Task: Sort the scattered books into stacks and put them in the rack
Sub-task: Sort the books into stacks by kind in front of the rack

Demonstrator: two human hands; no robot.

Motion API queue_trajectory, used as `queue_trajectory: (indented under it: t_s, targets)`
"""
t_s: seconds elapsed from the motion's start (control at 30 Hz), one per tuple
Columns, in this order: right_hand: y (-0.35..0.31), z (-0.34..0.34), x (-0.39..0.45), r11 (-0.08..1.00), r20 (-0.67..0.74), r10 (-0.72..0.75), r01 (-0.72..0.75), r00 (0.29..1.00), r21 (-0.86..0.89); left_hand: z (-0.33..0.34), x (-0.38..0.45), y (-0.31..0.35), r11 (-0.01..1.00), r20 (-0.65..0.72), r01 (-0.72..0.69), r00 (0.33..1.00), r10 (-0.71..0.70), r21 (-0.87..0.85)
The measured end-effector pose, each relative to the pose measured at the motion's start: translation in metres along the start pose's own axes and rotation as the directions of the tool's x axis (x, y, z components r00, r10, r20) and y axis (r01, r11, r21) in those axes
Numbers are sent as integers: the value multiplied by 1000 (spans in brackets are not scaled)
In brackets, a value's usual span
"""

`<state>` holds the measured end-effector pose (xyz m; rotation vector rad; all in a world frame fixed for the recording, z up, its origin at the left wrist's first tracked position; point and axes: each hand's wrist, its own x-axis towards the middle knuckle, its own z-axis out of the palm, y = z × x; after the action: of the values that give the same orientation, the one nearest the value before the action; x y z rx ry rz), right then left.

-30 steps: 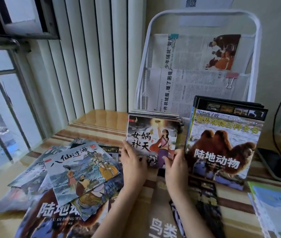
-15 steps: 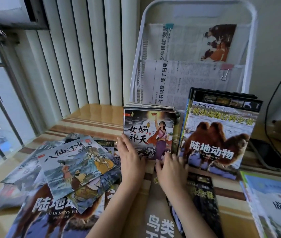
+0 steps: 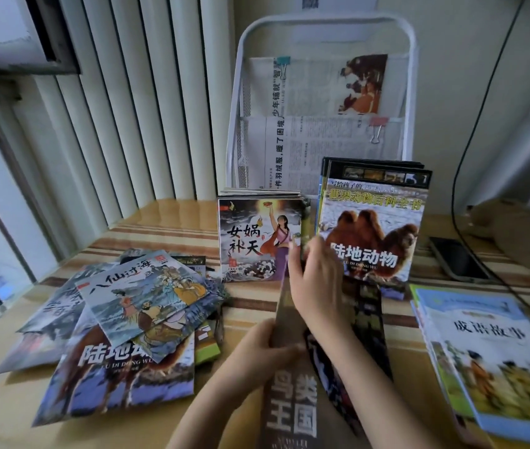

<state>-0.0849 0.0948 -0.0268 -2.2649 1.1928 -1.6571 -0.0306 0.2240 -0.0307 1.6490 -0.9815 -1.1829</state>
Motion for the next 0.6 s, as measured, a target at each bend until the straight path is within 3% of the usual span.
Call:
queue_trajectory:
  t_s: [0.1,0.17,0.23,0.37,0.4,0.47,0.53,0.6]
  targets:
    - [-16,-26,30,989,-129,-126,134,984,56,6,1,22,971,-186,-179,971,148,-162]
    - [-9,-47,41,987,-202,-160,153,966,-50,6,11,41,928,-245,-330,927,283,-176]
    - [8,-66,43,991,-255,-85,57,963,-118,9,25,61,894,-236,-425,892,386,-144]
    - [54,-82,48,999,-300,29,-34,953,-9,29,74,94,826,-206,-534,841,500,-178]
    - [66,-83,51,999,-299,46,-46,953,6,35,91,100,800,-227,-587,802,553,-123]
    - [90,-77,52,997,-257,75,-75,964,10,45,130,102,706,-287,-665,646,708,244]
    - [116,-59,43,985,-133,145,-155,980,-71,56,167,84,574,-293,-523,524,800,631]
    - [138,-33,27,944,-12,213,-209,977,-255,71,188,53,484,-231,-425,520,822,765]
